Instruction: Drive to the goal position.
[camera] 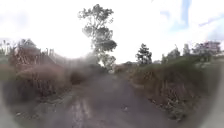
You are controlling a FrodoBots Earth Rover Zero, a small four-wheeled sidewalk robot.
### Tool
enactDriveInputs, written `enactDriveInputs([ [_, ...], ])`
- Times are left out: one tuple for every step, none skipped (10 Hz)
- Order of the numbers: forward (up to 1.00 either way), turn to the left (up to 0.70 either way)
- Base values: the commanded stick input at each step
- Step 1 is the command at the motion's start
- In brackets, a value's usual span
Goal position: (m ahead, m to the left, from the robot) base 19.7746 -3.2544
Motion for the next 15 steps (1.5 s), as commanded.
enactDriveInputs([
  [0.5, 0.01],
  [0.5, 0.01],
  [0.5, 0.01],
  [0.5, 0.01],
  [0.5, 0.01],
  [0.5, 0.01],
  [0.5, 0.01],
  [0.5, 0.01],
  [0.5, 0.01],
  [0.5, 0.01],
  [0.5, 0.01],
  [0.5, 0.01],
  [0.5, 0.01],
  [0.5, 0.01],
  [0.5, 0.01],
])
